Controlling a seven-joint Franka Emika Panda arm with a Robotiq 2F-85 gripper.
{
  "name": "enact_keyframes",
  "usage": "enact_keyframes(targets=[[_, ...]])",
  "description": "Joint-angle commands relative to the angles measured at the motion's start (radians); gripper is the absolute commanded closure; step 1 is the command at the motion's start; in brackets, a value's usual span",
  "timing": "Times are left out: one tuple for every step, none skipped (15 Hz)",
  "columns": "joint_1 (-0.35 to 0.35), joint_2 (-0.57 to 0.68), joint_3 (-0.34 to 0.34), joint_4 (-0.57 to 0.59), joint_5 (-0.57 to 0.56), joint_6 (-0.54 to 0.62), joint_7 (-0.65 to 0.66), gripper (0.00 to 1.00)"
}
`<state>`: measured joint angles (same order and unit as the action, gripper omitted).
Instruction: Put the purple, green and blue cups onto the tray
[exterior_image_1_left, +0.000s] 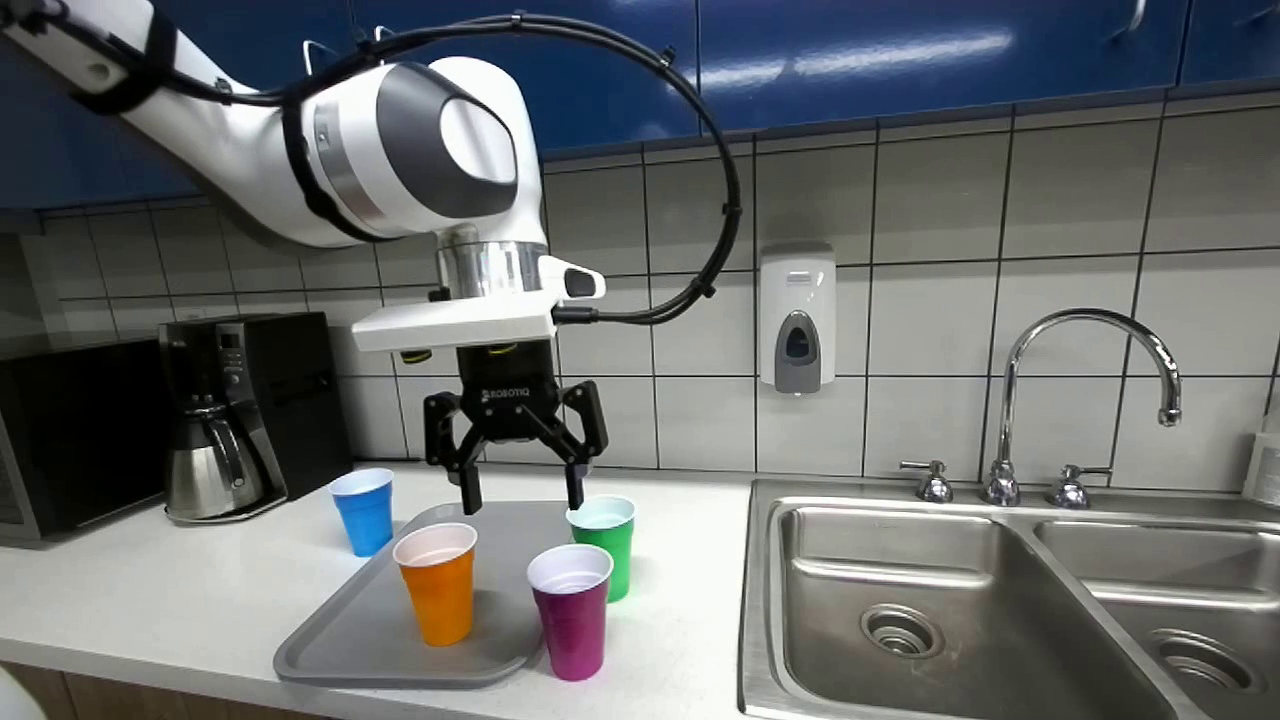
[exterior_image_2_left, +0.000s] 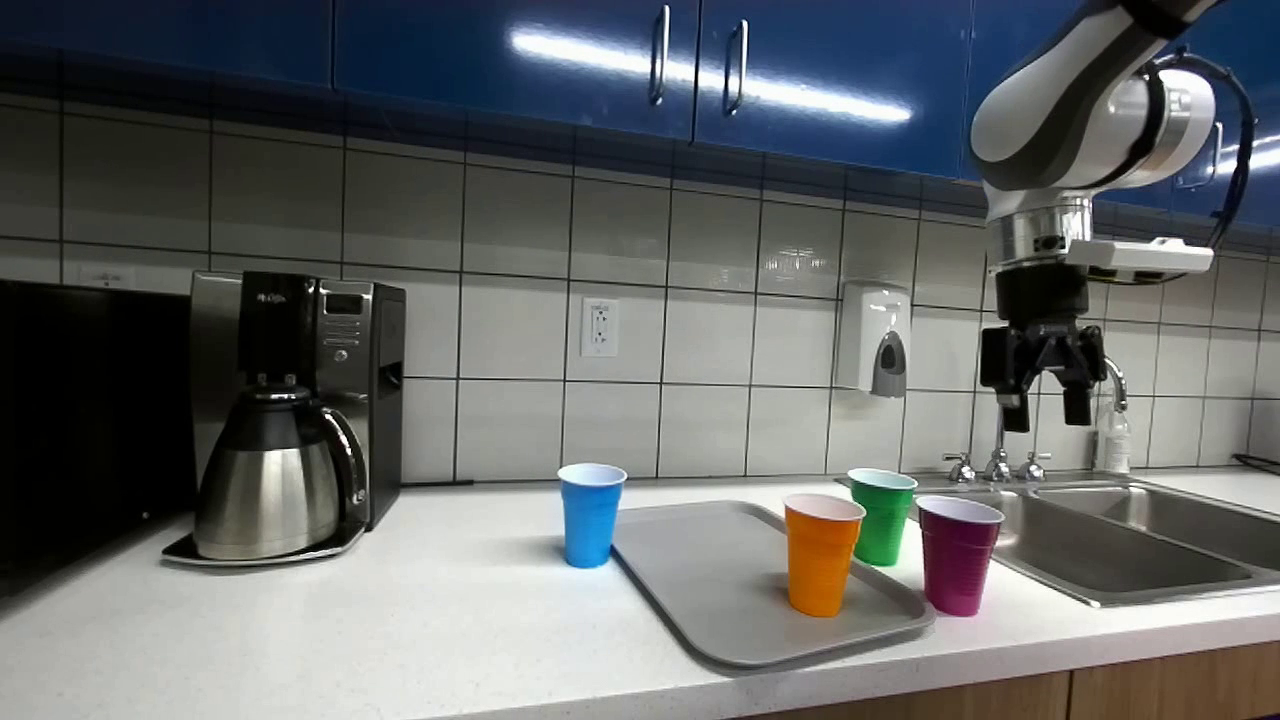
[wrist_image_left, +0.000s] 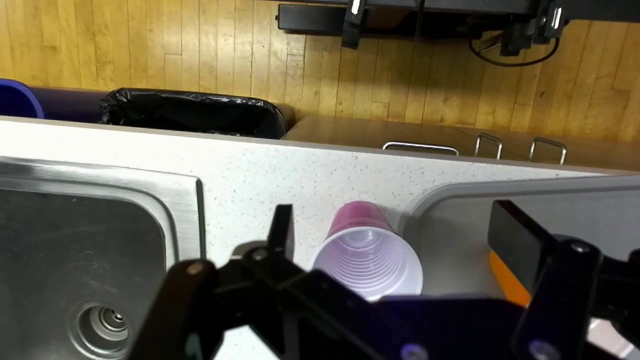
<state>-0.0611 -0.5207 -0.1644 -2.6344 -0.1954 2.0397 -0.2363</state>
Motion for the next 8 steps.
enact_keyframes(targets=[[-0.014,0.053,0.03,-0.004,0.01,0.073,0.074,0.0],[-0.015,0.07,0.032,-0.003,0.013,0.093,0.091,0.0],[-0.015,0.088,0.034,-0.002,0.016,0.109,0.105,0.0],[-0.015,0.107,0.035,0.0,0.018,0.129,0.117,0.0],[-0.015,0.127,0.036,0.003,0.022,0.142,0.127,0.0],[-0.016,0.146,0.038,0.004,0.023,0.157,0.137,0.0],[-0.016,0.163,0.038,0.007,0.026,0.167,0.145,0.0],[-0.016,0.182,0.04,0.008,0.027,0.181,0.154,0.0]])
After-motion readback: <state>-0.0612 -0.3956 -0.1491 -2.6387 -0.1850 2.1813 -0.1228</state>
